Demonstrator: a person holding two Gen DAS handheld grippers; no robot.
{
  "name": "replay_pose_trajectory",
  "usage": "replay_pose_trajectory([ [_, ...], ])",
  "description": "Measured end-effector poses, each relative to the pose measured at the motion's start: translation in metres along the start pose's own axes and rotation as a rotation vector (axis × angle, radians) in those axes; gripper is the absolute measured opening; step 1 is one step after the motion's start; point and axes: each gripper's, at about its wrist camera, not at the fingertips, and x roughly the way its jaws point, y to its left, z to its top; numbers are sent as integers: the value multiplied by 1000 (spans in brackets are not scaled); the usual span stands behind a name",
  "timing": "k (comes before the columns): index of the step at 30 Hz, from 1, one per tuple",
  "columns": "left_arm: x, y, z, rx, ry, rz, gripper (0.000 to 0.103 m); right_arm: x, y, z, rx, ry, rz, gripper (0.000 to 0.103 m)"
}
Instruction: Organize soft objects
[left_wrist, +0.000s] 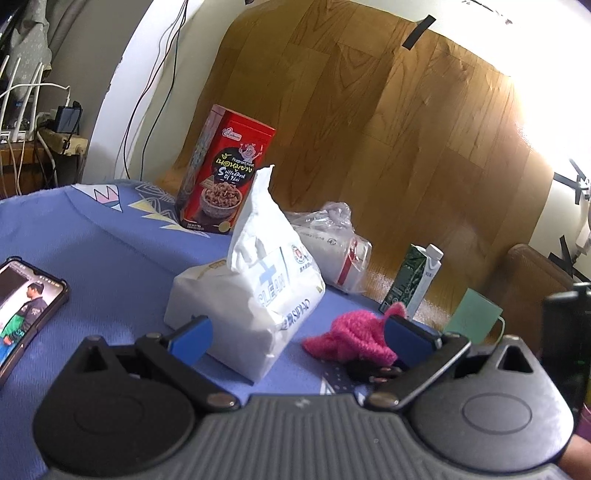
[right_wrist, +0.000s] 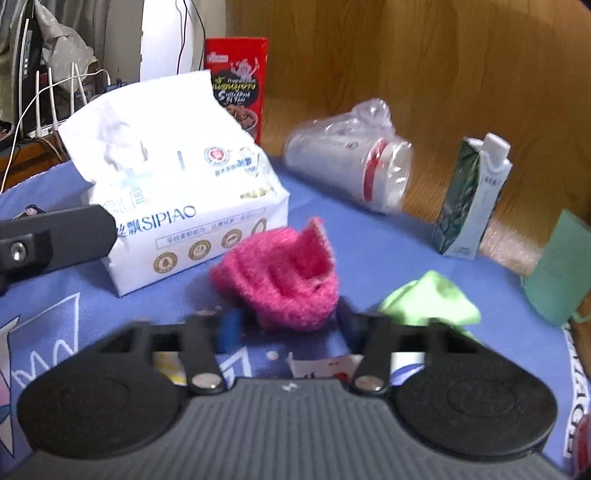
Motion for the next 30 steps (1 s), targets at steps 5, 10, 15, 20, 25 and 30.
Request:
replay_pose_trajectory([
  [5, 1, -2, 0, 12, 3, 0, 102, -29, 0, -9, -13, -47, -15, 34],
  [10, 1, -2, 0, 16, 11, 0, 102, -64, 2, -27, -2, -48, 43, 34],
  [15, 2, -4, -1, 29, 21, -4, 102, -105, 9, -54, 13, -72, 78, 35],
  [20, 2, -6, -1, 41, 31, -7, 103, -122, 12, -76, 7, -98, 42, 61],
  [25, 1, -9, -3, 64, 27, -3, 103, -118, -2, -85, 104, -76, 15, 69],
  [30, 1, -13, -4, 85, 20, 11, 103, -122, -7, -90, 163, -94, 11, 74],
])
